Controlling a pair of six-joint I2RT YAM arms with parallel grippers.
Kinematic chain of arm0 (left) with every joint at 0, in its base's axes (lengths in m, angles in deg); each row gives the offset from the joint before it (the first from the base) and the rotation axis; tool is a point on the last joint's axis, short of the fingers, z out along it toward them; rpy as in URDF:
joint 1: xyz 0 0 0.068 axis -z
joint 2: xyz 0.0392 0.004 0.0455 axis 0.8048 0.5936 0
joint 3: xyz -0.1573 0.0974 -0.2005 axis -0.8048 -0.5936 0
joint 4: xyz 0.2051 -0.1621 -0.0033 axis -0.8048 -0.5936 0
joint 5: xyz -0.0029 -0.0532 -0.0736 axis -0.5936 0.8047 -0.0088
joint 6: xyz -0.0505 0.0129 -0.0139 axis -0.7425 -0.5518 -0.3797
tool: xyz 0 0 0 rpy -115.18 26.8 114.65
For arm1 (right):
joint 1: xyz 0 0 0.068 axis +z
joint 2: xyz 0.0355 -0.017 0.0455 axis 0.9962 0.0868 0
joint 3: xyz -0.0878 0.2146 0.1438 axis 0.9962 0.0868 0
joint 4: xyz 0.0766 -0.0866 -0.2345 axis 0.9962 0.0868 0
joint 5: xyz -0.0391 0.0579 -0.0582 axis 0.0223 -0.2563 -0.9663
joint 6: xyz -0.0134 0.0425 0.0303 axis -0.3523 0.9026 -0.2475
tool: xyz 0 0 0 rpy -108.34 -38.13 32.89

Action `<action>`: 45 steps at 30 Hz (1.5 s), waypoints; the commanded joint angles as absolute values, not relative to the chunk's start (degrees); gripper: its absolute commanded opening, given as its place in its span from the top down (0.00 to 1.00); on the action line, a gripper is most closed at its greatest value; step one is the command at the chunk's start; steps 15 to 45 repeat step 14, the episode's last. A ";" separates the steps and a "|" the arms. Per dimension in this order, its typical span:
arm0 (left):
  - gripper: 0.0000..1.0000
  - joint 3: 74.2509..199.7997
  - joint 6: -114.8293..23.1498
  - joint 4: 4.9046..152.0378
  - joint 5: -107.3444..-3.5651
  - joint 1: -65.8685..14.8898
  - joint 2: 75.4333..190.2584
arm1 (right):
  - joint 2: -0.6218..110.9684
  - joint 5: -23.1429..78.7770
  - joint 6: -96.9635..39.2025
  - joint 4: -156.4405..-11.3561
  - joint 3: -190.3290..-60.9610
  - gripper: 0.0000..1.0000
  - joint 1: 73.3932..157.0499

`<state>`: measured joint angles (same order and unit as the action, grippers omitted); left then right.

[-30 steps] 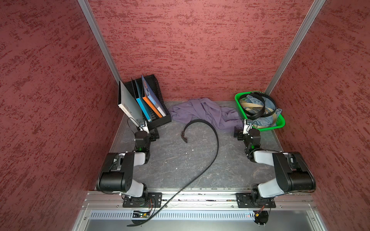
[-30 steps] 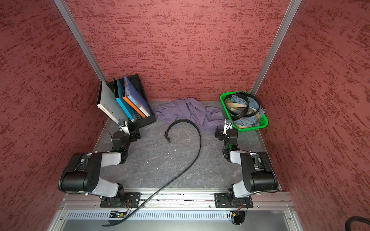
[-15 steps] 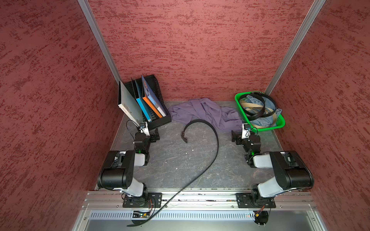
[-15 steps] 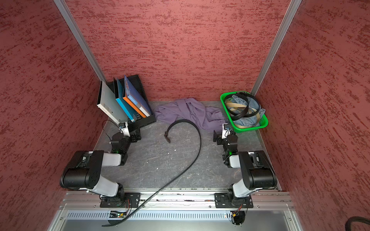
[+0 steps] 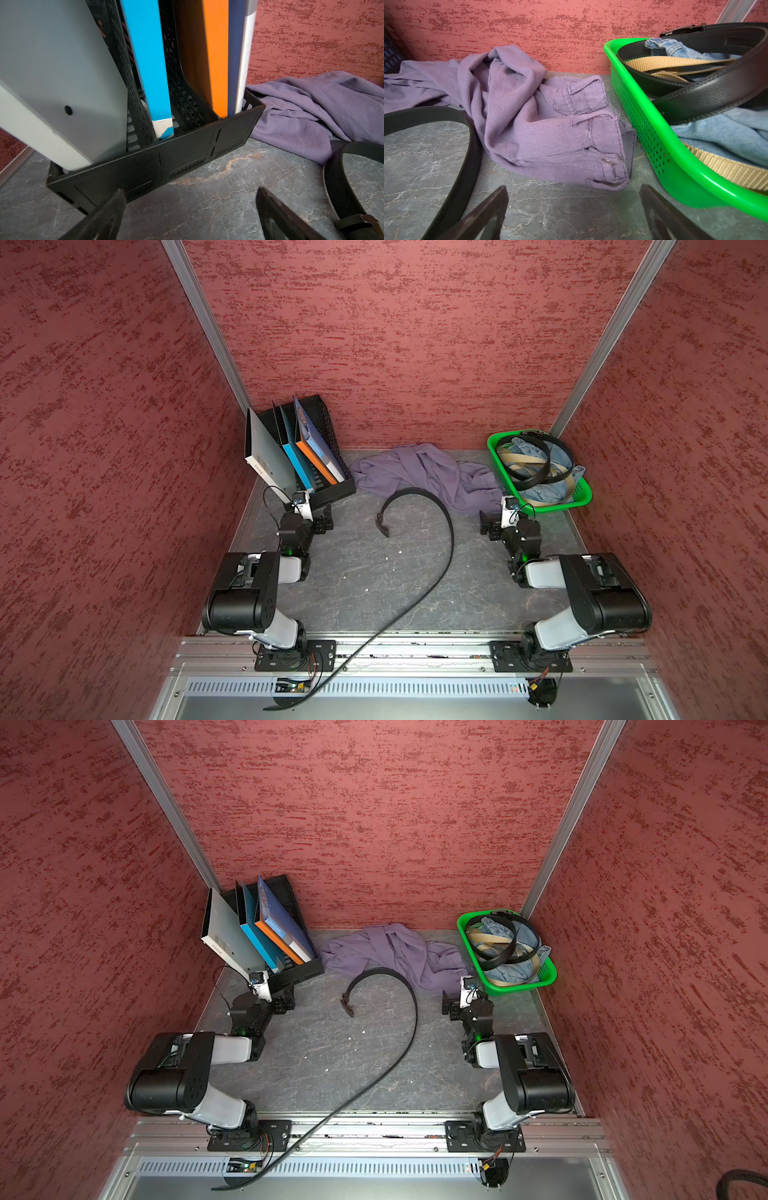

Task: Remove the belt from the trousers
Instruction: Reset both arms

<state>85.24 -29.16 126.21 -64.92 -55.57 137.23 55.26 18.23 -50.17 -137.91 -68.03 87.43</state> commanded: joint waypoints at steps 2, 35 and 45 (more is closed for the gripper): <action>0.00 85.89 -28.36 125.79 -64.17 -55.94 136.92 | 55.24 19.03 -50.33 -136.62 -70.17 0.01 87.22; 0.00 85.89 -28.36 125.79 -64.17 -55.87 136.91 | 55.08 19.33 -49.31 -135.78 -70.65 0.01 86.43; 0.00 85.89 -28.36 125.79 -64.17 -55.87 136.91 | 55.08 19.33 -49.31 -135.78 -70.65 0.01 86.43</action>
